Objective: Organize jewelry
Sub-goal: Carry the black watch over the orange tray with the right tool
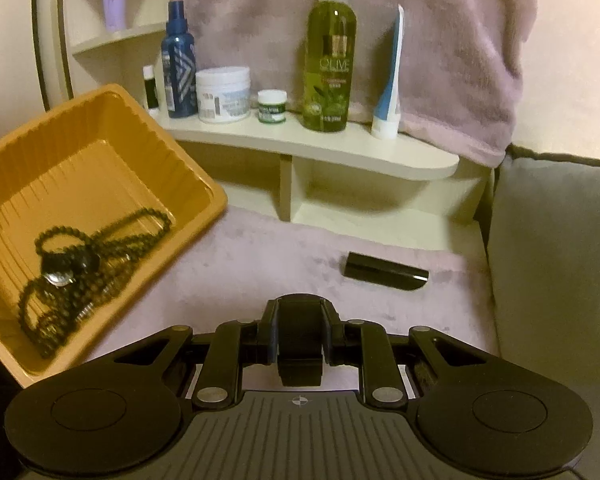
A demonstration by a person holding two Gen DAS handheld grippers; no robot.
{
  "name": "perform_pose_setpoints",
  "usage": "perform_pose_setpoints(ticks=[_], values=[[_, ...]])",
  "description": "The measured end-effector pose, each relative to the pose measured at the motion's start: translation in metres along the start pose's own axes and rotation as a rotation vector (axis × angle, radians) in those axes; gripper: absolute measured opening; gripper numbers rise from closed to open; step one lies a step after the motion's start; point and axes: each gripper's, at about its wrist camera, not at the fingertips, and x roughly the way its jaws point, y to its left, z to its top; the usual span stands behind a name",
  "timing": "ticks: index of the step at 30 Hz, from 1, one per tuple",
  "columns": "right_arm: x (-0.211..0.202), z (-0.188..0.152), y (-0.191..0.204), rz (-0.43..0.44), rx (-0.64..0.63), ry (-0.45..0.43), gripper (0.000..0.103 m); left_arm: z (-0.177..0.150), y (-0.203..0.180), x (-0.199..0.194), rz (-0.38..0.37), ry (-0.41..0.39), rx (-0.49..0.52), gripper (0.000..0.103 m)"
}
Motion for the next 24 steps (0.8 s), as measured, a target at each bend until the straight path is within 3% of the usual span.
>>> perform_pose_setpoints(ticks=[13,24], values=[[-0.005,0.039,0.037,0.135,-0.013,-0.073,0.021,0.000,0.001,0.000,-0.003,0.000,-0.003,0.007],[0.010,0.066,0.107,0.468,-0.027,-0.061,0.021,-0.002,0.002,0.001,-0.003,0.000,-0.007,0.007]])
